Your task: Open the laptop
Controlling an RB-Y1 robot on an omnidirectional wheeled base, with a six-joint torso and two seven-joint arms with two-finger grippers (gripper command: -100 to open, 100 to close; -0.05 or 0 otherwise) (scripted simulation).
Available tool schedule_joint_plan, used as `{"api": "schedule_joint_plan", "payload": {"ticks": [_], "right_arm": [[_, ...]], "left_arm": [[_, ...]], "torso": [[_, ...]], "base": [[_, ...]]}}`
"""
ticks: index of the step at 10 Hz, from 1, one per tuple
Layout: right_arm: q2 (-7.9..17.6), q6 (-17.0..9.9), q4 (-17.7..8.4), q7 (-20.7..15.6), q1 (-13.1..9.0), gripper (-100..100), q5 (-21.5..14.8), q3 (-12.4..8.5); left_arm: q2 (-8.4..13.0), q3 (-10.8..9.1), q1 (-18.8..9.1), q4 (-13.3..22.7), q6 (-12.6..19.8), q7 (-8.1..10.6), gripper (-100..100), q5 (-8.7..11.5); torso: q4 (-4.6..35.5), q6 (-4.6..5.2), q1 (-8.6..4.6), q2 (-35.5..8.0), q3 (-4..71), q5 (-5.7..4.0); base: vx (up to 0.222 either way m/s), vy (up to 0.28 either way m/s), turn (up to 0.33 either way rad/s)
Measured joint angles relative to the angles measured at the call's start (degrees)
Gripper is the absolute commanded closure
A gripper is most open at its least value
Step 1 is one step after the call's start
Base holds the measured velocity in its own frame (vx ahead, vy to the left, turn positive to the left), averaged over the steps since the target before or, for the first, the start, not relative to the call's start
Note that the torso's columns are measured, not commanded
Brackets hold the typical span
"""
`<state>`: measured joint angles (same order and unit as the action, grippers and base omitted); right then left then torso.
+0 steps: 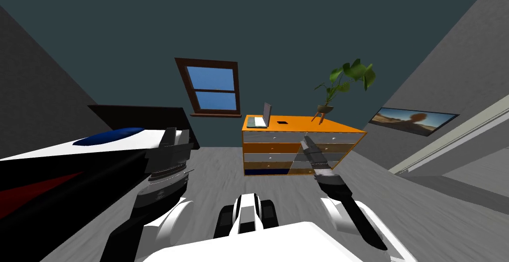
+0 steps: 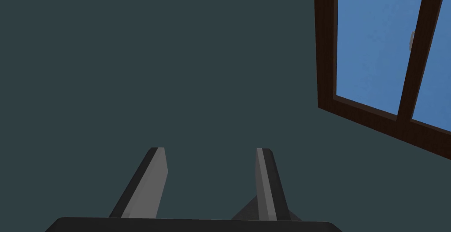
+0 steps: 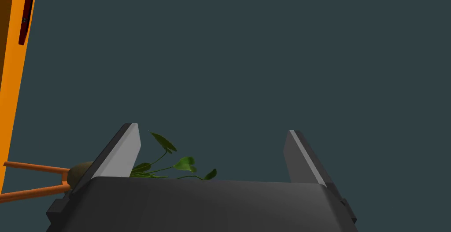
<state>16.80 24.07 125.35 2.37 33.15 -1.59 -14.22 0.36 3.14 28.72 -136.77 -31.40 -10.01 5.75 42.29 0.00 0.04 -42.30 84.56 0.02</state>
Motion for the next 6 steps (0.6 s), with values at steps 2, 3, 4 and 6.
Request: {"api": "schedule_joint_plan", "payload": {"ticks": [2, 3, 4, 6], "right_arm": [[2.56, 0.17, -1.05, -1.52, 2.34, -100, -2.01, -2.98], [4.13, -0.60, -0.93, -2.24, 3.18, -100, -3.00, -4.64], [5.42, -0.85, -1.42, -3.07, 4.33, -100, -4.09, -6.21], [8.84, -2.09, -2.27, -4.52, 5.91, -100, -6.16, -9.63]], "left_arm": [[0.00, 0.00, 0.00, 0.00, 0.00, 0.00, 0, 0.00], [0.00, 0.00, 0.00, 0.00, 0.00, 0.00, 0, 0.00], [0.00, 0.00, 0.00, 0.00, 0.00, 0.00, 0, 0.00], [0.00, 0.00, 0.00, 0.00, 0.00, 0.00, 0, 0.00]], "torso": [[-0.02, 0.00, -0.11, 0.07, 0.04, -0.04], [-0.03, -0.01, -0.01, 0.11, 0.08, -0.01], [-0.03, 0.00, -0.03, 0.07, 0.05, -0.01], [0.01, 0.00, -0.03, -0.04, -0.02, -0.01]], "base": [[0.121, 0.117, 0.022], [0.129, 0.120, 0.028], [0.125, 0.137, 0.023], [0.112, 0.143, 0.021]]}}
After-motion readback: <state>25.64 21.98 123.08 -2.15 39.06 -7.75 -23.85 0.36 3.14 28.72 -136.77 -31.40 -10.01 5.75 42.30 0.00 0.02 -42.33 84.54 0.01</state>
